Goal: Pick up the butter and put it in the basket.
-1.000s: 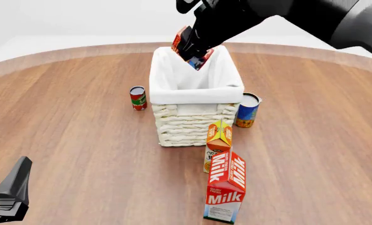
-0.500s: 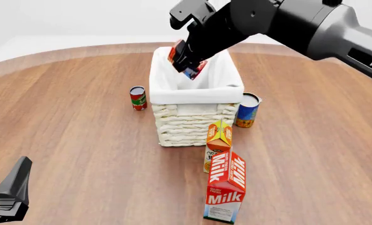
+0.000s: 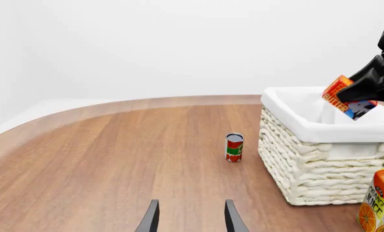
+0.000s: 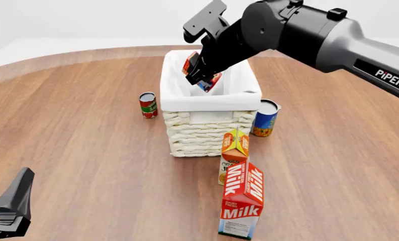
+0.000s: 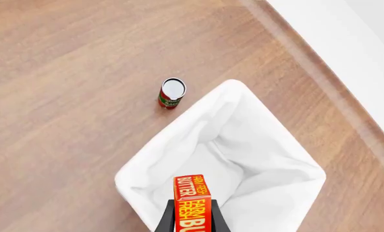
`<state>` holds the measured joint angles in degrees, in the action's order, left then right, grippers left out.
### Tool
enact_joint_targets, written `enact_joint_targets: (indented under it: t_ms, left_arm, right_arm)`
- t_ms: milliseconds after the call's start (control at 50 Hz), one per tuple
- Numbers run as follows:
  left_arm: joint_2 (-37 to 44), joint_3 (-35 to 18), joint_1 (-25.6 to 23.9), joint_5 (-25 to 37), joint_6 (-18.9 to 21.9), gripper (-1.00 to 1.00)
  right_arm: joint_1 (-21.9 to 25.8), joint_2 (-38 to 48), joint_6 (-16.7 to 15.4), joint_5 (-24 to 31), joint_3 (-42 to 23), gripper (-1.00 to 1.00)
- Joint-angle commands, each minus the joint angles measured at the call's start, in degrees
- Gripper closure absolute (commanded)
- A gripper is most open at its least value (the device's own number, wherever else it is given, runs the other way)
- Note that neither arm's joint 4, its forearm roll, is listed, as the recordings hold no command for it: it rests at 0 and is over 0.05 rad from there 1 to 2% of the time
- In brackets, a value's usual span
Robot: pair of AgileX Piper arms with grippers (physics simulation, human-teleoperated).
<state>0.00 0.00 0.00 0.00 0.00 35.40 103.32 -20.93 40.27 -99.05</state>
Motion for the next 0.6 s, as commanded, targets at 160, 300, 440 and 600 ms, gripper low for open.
enact_joint_targets:
  t_ms: [160, 300, 440, 600]
  left_arm:
    - [0.0, 0.0, 0.0, 0.0, 0.0, -1.00]
    - [0.0, 0.0, 0.0, 0.0, 0.0, -1.00]
    - [0.0, 0.0, 0.0, 0.0, 0.0, -1.00]
    - [0.0, 0.0, 0.0, 0.0, 0.0, -1.00]
  right_arm:
    - [-1.1, 1.1, 0.8, -2.2, -0.5, 1.00]
    - [-1.5, 2.2, 1.1, -2.3, -1.3, 1.00]
    - [-1.5, 2.8, 1.1, -2.6, -1.5, 1.00]
    - [-2.1, 3.4, 0.9, -2.9, -1.7, 1.00]
